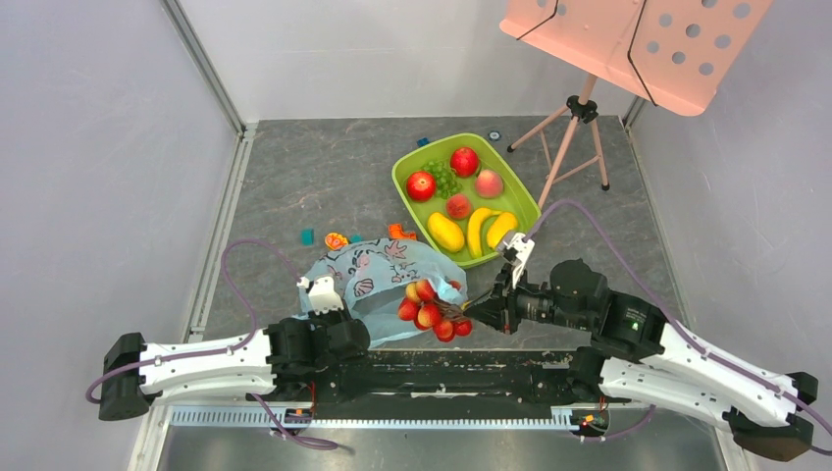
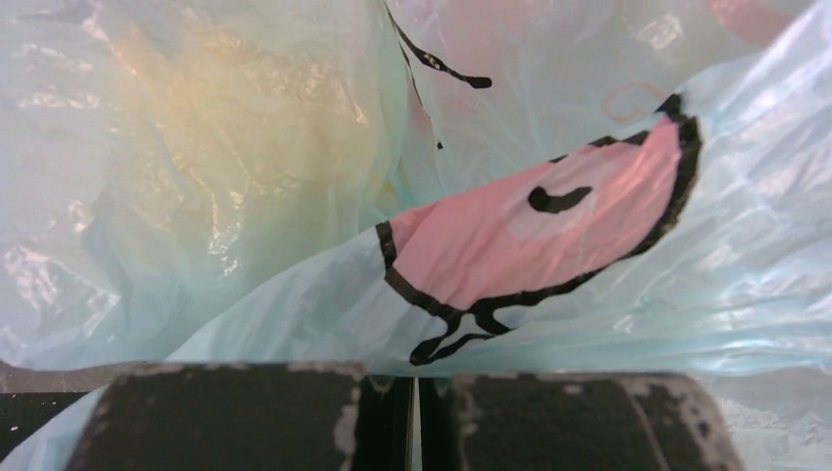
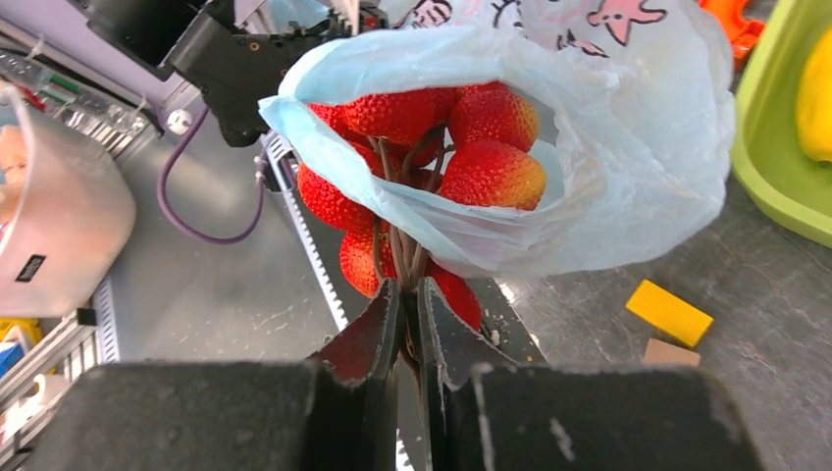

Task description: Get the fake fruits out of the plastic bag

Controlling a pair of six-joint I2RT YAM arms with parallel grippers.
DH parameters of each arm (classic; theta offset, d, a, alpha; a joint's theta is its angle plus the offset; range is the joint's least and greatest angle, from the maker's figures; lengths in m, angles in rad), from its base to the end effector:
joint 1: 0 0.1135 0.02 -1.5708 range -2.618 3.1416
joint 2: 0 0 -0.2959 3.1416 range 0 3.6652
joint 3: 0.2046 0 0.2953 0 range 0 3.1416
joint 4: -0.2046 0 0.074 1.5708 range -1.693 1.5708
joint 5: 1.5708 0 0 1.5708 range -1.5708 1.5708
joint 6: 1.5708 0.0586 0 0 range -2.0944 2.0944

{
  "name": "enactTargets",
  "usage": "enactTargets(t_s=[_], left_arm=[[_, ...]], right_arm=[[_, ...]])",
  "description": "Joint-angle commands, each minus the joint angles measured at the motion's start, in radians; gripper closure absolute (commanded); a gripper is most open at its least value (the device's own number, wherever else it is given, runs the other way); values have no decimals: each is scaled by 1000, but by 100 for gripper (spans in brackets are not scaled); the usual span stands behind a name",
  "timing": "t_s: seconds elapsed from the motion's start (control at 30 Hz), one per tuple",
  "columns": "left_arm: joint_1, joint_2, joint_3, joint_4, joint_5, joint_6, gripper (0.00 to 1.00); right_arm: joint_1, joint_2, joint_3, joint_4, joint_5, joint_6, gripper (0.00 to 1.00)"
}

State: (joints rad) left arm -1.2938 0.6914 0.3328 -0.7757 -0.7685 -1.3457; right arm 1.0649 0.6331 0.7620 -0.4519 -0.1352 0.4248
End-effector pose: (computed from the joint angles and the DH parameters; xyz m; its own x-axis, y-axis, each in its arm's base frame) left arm 0.0755 -0.1167 0.1516 -0.6511 -0.2726 -0.7084 -0.1051 0.9567 -0.2715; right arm 0.0831 0.1663 0.3433 -0.5229 -0.1011 -0.8464 -0.7828 0.4501 0.4298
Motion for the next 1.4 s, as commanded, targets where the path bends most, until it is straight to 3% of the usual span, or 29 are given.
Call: enactTargets(t_s=[0.0, 0.2, 0.43, 0.57, 0.67, 0.7, 0.73, 0.77, 0.83, 0.9, 1.0, 1.37], left_arm=[[-5, -15, 4, -5, -57, -46, 98], [-5, -23, 22, 38, -72, -11, 98], [-5, 46, 57, 163, -101, 27, 98], [-6, 99, 77, 225, -101, 51, 98], [-5, 134, 92, 228, -93, 53, 98], [-5, 142, 93, 229, -89, 53, 98], [-5, 145, 92, 230, -86, 54, 98], [-5, 146, 91, 231, -83, 53, 98], [-5, 142, 83, 241, -79, 60, 98], [-5, 136, 78, 244, -77, 63, 98], [-5, 134, 72, 243, -74, 63, 98], [-5, 134, 57, 243, -60, 49, 98]], right_arm=[[5, 39, 0, 132, -97, 17, 100], [6, 111, -79, 359, -191, 52, 100], [6, 179, -81, 509, -310, 82, 100], [7, 171, -67, 455, -284, 56, 100], [6, 156, -72, 315, -191, 33, 100], [6, 149, -83, 285, -161, 30, 98], [6, 139, -100, 254, -144, 31, 88], [6, 128, -125, 237, -140, 33, 70], [6, 100, -165, 203, -133, 43, 46], [6, 85, -201, 177, -148, 47, 36], [6, 90, -241, 173, -177, 63, 31], [85, 214, -358, 431, -180, 164, 27]])
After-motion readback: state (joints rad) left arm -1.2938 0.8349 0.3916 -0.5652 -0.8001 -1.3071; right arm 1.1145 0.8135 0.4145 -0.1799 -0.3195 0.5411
